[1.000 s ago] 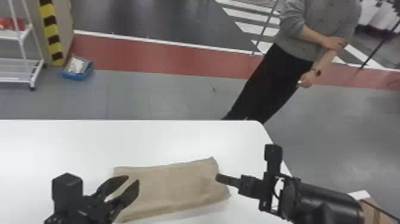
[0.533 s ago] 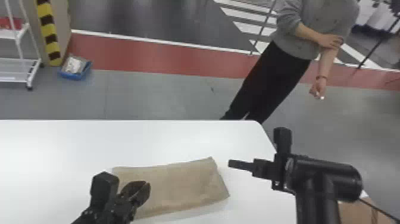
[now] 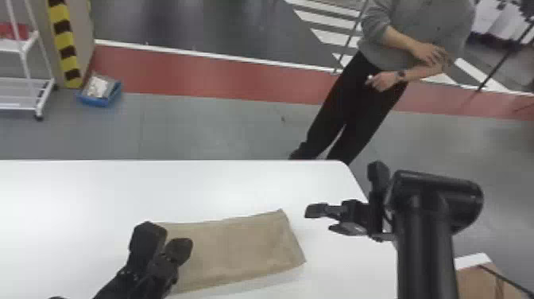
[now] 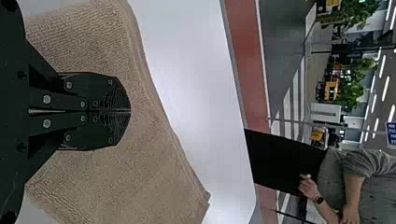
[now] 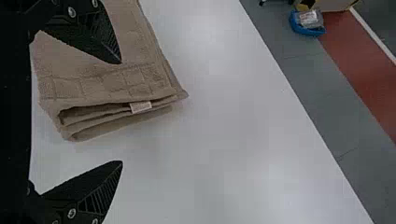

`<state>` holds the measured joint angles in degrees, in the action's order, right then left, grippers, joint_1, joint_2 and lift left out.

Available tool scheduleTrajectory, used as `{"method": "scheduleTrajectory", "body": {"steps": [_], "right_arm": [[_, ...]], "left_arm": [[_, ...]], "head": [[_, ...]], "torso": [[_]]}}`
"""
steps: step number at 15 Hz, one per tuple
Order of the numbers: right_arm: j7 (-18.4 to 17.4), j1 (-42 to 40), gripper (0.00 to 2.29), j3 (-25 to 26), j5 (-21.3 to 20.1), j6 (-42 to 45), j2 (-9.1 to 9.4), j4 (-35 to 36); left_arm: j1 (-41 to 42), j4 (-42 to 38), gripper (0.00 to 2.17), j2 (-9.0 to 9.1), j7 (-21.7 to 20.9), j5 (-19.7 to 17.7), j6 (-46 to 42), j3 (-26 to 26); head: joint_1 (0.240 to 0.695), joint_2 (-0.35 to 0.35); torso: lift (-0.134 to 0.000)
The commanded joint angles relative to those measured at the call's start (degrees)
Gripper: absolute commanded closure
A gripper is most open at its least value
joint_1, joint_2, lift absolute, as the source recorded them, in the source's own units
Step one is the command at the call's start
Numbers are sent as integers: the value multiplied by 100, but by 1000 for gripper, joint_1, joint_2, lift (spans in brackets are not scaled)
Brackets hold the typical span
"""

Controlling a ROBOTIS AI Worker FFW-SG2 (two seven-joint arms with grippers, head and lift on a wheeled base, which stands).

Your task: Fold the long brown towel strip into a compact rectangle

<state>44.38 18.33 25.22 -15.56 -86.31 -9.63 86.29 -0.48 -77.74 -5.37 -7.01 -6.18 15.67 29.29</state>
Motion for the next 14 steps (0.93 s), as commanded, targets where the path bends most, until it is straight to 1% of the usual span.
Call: {"method": "scheduleTrajectory", "body": {"steps": [1, 2, 4, 6, 7, 8, 10, 12, 14], "right_arm": [[27, 259, 130, -263, -334, -224, -39, -350], [18, 312, 130, -421, -431, -136, -75, -534], [-17, 400, 211, -694, -659, 198, -75, -772], [-35, 444, 218, -1037, -1090, 690, -75, -991], [-35, 444, 218, -1063, -1169, 918, -75, -1079], [-35, 444, 221, -1063, -1169, 1042, -75, -1123], [-17, 461, 343, -1098, -1169, 1112, -110, -1281], [18, 444, 343, -1142, -1178, 1463, -119, -1475], [27, 435, 343, -1133, -1072, 1762, -119, -1694]], "left_arm": [[-57, 101, 1372, 1, 6, 38, -6, -28], [-57, 137, 1372, 1, 6, 47, -41, -28], [-66, 198, 1372, 1, -2, 56, -111, -46], [-66, 216, 1372, -8, -2, 56, -111, -46], [-66, 233, 1372, 1, -11, 56, -146, -72], [-83, 268, 1372, 1, -11, 56, -164, -81], [-145, 348, 1372, 9, -11, 47, -164, -63], [-171, 409, 1376, 36, -11, 47, -199, -63], [-198, 488, 1372, 36, -20, 47, -234, -28]], "head": [[695, -350], [695, -350], [695, -350], [695, -350], [695, -350], [695, -350], [695, -350], [695, -350], [695, -350]], "torso": [[0], [0], [0], [0], [0], [0], [0], [0], [0]]}}
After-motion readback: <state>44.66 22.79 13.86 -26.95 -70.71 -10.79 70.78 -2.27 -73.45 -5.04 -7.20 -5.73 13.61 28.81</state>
